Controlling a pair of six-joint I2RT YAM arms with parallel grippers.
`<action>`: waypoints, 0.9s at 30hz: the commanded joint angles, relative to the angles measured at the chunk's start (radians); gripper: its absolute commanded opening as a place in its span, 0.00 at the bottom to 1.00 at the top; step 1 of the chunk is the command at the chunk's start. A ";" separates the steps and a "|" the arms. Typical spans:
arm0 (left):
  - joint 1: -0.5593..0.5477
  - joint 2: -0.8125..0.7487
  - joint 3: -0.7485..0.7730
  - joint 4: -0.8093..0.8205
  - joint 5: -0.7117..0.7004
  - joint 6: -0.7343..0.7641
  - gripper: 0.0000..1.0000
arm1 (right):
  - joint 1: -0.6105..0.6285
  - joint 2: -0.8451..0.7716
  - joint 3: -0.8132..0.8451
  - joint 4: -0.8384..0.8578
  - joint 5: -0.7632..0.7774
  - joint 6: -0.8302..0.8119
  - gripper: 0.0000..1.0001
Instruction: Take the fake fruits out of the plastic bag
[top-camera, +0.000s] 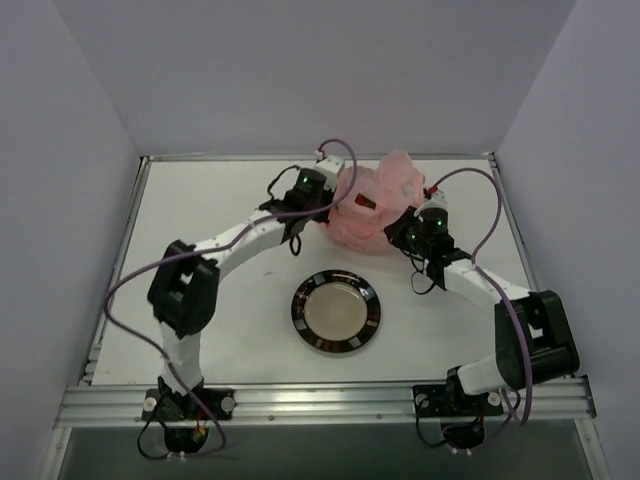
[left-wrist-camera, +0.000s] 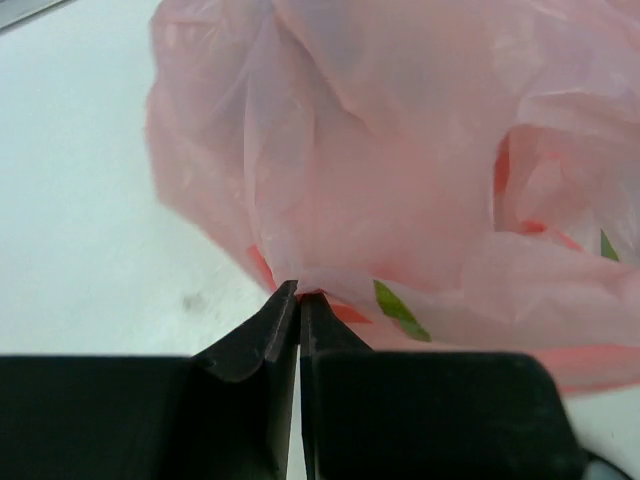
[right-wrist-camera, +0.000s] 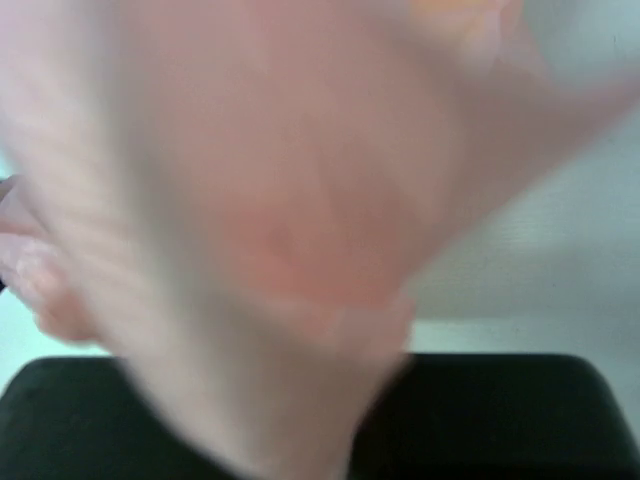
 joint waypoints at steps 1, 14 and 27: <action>0.043 -0.261 -0.239 0.296 -0.124 -0.141 0.02 | 0.005 -0.060 -0.022 -0.019 0.045 -0.013 0.00; 0.135 -0.594 -0.894 0.527 -0.170 -0.474 0.02 | 0.086 -0.032 -0.075 -0.067 0.148 -0.017 0.00; -0.118 -0.573 -0.577 0.285 0.054 -0.256 0.15 | 0.104 0.009 -0.091 -0.009 0.188 -0.005 0.00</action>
